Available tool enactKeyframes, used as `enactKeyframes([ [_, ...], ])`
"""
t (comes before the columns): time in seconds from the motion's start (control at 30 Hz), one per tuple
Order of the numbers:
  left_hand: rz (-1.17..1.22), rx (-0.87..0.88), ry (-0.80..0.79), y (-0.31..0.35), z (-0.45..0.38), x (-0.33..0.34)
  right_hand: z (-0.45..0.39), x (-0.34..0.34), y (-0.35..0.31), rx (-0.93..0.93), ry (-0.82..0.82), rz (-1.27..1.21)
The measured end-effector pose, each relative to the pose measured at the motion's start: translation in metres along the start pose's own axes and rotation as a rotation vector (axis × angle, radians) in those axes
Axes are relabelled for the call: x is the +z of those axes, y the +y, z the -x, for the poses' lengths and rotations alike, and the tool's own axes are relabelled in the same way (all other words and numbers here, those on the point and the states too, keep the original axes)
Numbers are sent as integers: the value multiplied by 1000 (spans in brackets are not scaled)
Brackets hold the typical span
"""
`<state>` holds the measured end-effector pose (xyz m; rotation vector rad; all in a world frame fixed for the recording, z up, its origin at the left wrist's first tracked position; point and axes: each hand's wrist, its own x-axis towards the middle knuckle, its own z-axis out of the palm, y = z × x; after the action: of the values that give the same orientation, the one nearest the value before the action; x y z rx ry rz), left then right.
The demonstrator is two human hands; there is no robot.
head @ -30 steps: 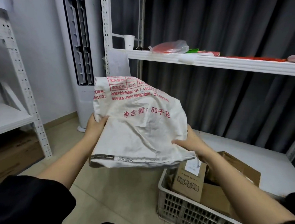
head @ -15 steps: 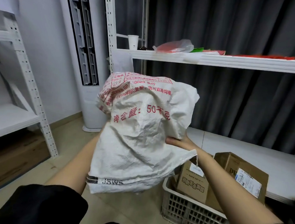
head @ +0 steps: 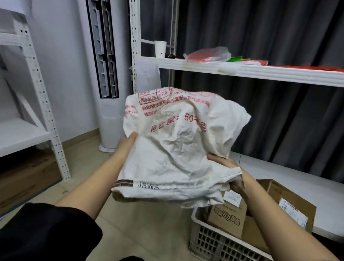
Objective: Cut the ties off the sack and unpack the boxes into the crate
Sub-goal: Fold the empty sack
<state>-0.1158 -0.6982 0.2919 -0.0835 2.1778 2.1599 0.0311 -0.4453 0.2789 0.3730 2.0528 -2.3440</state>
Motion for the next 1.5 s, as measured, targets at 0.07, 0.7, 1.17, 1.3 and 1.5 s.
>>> enactKeyframes([
  [0.07, 2, 65, 81, -1, 11, -6, -2, -8, 1, -5, 84, 23],
  [0.7, -298, 150, -498, -43, 41, -53, -20, 34, 1, -279, 339, 46],
  [1.17, -485, 17, -13, -134, -39, -57, -106, 15, 96, 234, 52, -93],
  [1.3, -522, -66, 82, -185, -70, -61, -153, 22, 150, 244, 146, 15],
  [1.5, -608, -241, 82, -267, -117, -67, -228, 18, 246, 255, 160, 113],
])
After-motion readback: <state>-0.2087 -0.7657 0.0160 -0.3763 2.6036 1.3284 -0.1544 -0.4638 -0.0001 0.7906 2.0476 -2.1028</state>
